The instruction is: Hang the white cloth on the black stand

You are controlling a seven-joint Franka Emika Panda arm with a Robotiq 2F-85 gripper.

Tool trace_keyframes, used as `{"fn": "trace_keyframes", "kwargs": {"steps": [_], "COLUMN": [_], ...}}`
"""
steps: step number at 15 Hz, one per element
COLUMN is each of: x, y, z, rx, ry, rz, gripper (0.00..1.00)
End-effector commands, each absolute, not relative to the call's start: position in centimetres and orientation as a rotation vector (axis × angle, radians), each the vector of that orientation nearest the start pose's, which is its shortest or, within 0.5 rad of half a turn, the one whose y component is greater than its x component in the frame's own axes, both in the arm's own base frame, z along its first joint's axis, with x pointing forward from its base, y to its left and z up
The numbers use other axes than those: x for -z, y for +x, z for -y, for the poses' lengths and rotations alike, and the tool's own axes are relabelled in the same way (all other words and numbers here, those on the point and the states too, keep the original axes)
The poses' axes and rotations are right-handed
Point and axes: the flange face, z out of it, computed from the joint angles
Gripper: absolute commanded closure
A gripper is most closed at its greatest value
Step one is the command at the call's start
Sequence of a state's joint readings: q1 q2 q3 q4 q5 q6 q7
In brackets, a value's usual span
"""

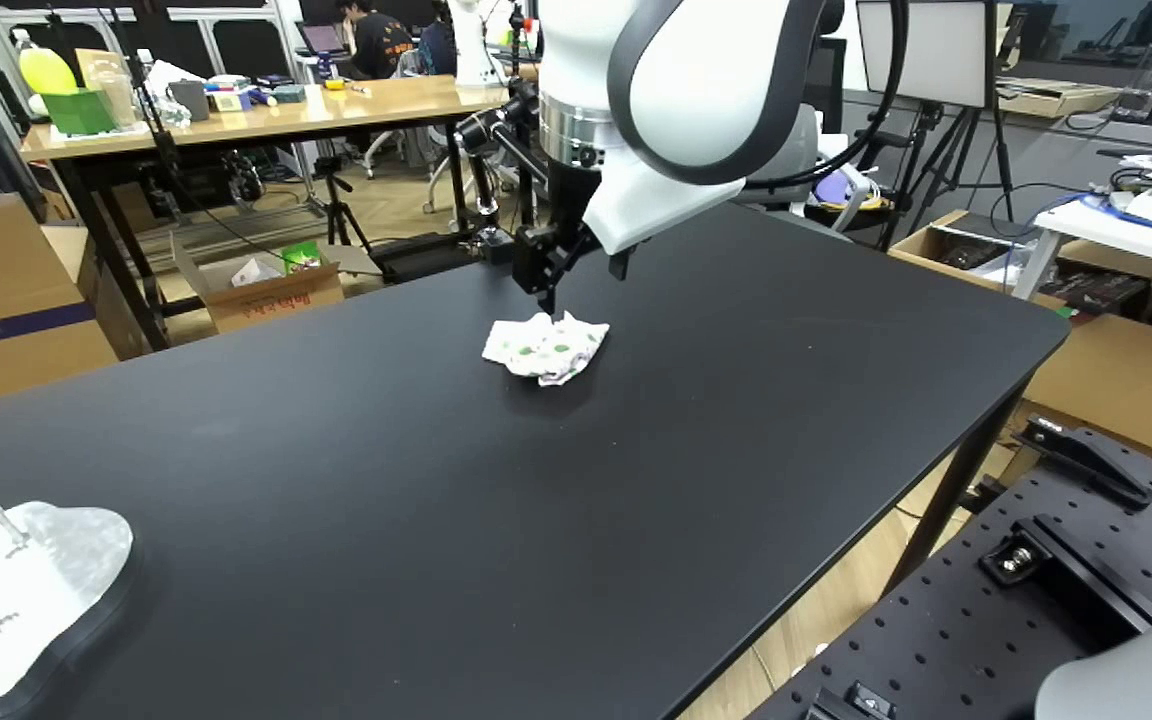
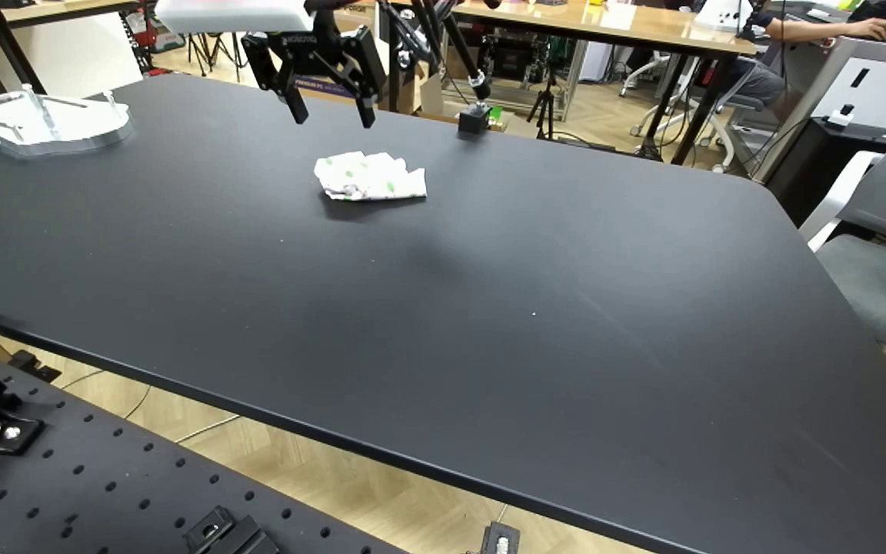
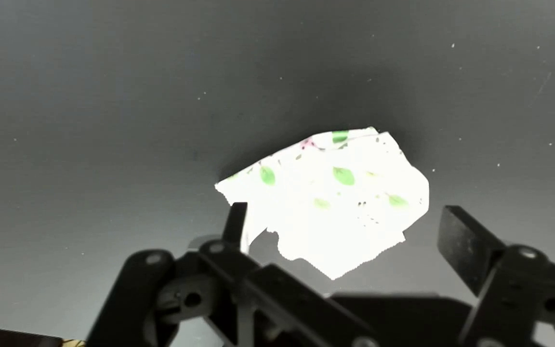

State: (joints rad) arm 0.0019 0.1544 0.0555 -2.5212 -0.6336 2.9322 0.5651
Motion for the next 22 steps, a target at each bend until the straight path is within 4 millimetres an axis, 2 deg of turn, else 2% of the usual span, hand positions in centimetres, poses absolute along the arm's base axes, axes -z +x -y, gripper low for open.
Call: {"fn": "trace_keyframes", "kwargs": {"steps": [1, 6, 13, 14, 15, 22], "x": [-22.4, -19.6, -16.3, -16.0, -16.0, -17.5], "y": [49.1, 50.5, 51.8, 51.9, 52.1, 51.9], "z": [-8.1, -9.4, -9.1, -9.0, -9.0, -9.5], "rx": [0.498, 0.462, 0.366, 0.359, 0.363, 0.408], "ry": [-3.214, -3.194, -3.187, -3.179, -3.177, -3.132], "rz": [0.057, -0.051, -0.14, -0.155, -0.17, -0.19], "gripper": [0.0, 0.0, 0.0, 0.25, 0.27, 0.76]}}
